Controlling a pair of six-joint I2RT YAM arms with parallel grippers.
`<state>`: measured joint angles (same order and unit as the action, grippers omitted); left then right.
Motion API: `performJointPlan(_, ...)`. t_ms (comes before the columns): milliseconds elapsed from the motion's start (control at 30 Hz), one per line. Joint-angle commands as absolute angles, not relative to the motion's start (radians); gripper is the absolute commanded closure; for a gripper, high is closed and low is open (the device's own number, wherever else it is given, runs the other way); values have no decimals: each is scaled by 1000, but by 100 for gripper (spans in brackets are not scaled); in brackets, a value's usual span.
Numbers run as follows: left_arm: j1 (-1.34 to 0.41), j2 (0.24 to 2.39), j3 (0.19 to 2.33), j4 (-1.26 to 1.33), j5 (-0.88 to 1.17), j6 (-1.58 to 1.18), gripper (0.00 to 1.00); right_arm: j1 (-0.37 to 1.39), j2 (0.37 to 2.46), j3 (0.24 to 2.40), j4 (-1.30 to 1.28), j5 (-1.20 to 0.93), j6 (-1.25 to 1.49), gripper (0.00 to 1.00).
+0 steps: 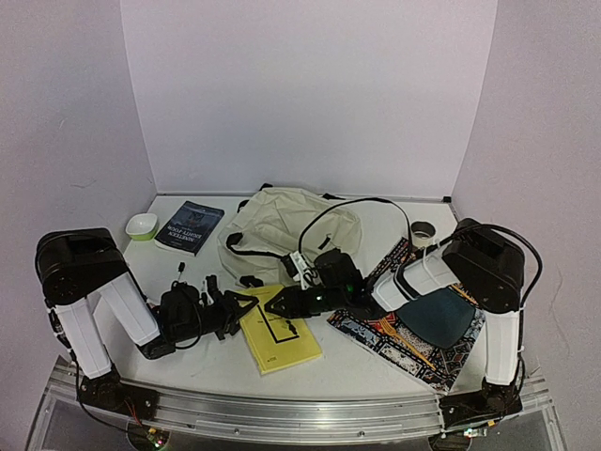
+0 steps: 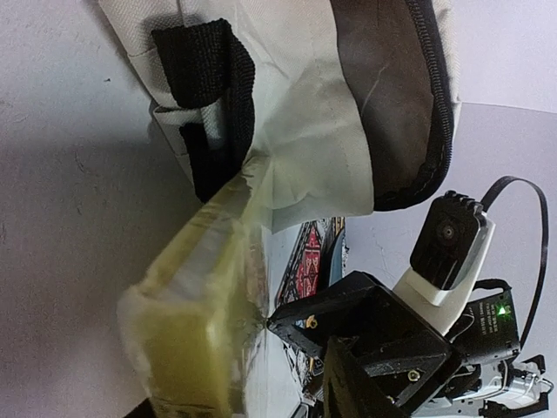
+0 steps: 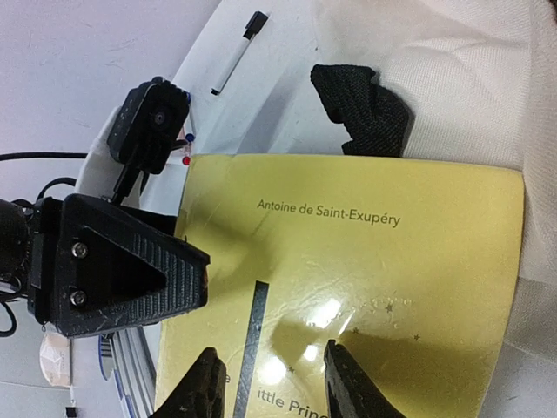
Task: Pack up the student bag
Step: Grab the book at the center of the board, then pass from the left arm to the right
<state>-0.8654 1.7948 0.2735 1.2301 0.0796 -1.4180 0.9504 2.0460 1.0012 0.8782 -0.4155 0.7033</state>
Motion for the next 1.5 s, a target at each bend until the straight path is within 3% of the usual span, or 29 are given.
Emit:
performJointPlan(0, -872, 1699, 261, 1329, 59, -1406, 65, 964, 2033, 981, 826, -441, 685, 58)
performJointPlan(100, -871, 1669, 233, 1330, 51, -1403, 85, 964, 1990, 967, 819, -431, 668, 54)
performJointPlan(200, -872, 1626, 202, 1329, 41, -1401, 99, 964, 1936, 950, 797, -421, 633, 49)
performJointPlan(533, -845, 1353, 76, 1248, 18, -1375, 100, 963, 1749, 901, 687, -341, 455, 33)
performJointPlan(767, -741, 1109, 156, 918, 199, -1216, 100, 952, 1694, 907, 648, -372, 416, 23)
performJointPlan(1067, -667, 1151, 265, 890, 514, -1117, 100, 924, 1676, 976, 650, -456, 468, 17)
performJointPlan(1467, -667, 1135, 340, 886, 628, -1036, 100, 870, 1677, 1009, 683, -580, 509, 16)
